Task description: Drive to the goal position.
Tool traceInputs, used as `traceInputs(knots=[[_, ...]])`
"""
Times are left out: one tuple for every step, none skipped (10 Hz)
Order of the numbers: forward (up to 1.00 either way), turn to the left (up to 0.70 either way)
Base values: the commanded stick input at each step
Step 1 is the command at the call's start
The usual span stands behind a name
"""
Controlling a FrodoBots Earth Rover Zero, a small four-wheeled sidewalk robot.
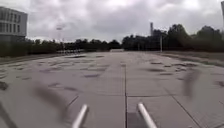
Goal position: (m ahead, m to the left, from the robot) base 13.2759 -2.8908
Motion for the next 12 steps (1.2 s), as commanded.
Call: traceInputs(knots=[[1.0,0.0],[1.0,-0.16],[1.0,-0.27],[1.0,-0.27],[1.0,-0.27],[1.0,-0.27],[1.0,-0.27],[1.0,-0.27],[1.0,-0.27],[1.0,-0.27],[1.0,-0.27],[1.0,-0.27]])
